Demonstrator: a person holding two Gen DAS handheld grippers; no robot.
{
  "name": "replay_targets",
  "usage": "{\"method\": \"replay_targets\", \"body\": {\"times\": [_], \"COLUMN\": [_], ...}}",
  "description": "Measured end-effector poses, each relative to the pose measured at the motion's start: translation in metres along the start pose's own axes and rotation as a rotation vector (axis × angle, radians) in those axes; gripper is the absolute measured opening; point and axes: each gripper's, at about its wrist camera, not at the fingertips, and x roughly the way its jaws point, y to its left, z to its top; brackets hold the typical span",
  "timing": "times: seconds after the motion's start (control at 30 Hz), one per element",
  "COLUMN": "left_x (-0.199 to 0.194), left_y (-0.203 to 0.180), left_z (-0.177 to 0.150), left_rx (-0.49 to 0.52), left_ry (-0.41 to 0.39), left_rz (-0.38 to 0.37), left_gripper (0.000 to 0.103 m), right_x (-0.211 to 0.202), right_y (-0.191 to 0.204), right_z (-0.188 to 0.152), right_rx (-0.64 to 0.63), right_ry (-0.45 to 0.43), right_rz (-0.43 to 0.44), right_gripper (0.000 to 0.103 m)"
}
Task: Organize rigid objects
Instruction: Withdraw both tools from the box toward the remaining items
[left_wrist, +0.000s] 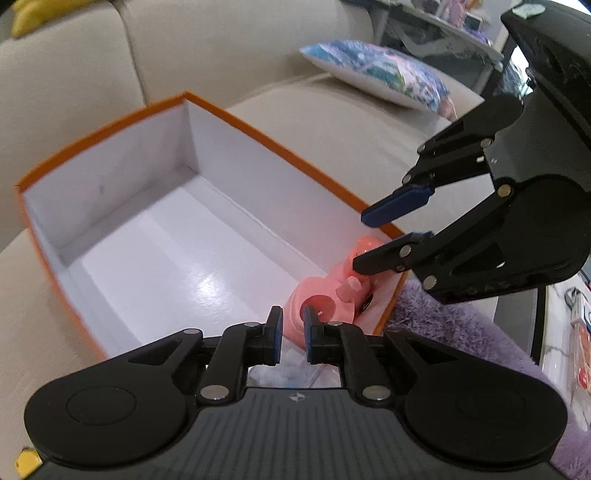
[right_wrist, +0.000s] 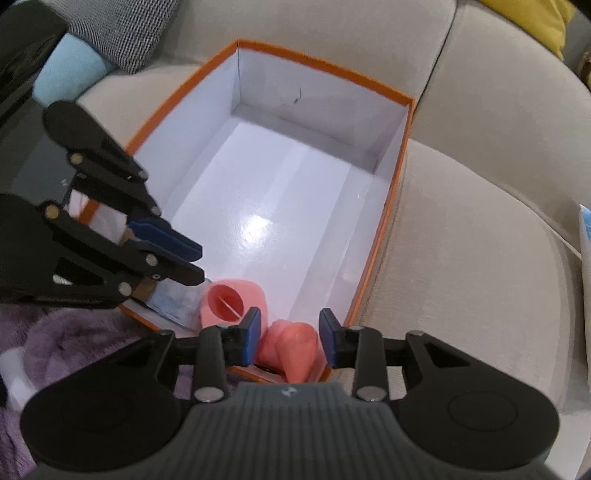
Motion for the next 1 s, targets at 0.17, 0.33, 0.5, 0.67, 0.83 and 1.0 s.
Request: {"method": "replay_targets", "body": {"times": [0.17,0.33,0.5,0.67,0.83,1.0], "left_x": [-0.033,-0.065,-0.096,-0.119,-0.129,-0.132], "left_y": [-0.003,0.0,0.008,0.025,0.053,0.072], "left_z": [-0.015,-0.038,-0.067,-0.104,-0.14,-0.17], "left_rx": [-0.051,-0.092,-0.151,-0.268,-0.436,-0.499], "left_ry": [-0.091,-0.178,-0.239,-0.251,-0.222,-0.15], "left_rz": [0.036,0.119,0.209,0.277,0.284,0.27], "left_gripper": [0.016,0.019,0.02,0.02,0.02,0.021], "right_x": [-0.017,-0.029,-0.03,-0.027,-0.017,0.005], "right_y": [0.026,0.061,0.09,0.12,0.156,0.189], "right_z": [-0.001,-0.006,-0.007,-0.005,0.001,0.007], "right_rx": [0.015,0.041,0.121,0.191,0.238,0.221], "right_ry": [-0.088,-0.179,-0.239,-0.279,-0.311,-0.271], "right_rz": [0.019,0.046,0.086,0.149,0.175,0.193], "right_gripper": [0.036,0.037,0.047,0.048,0.055,0.055]}}
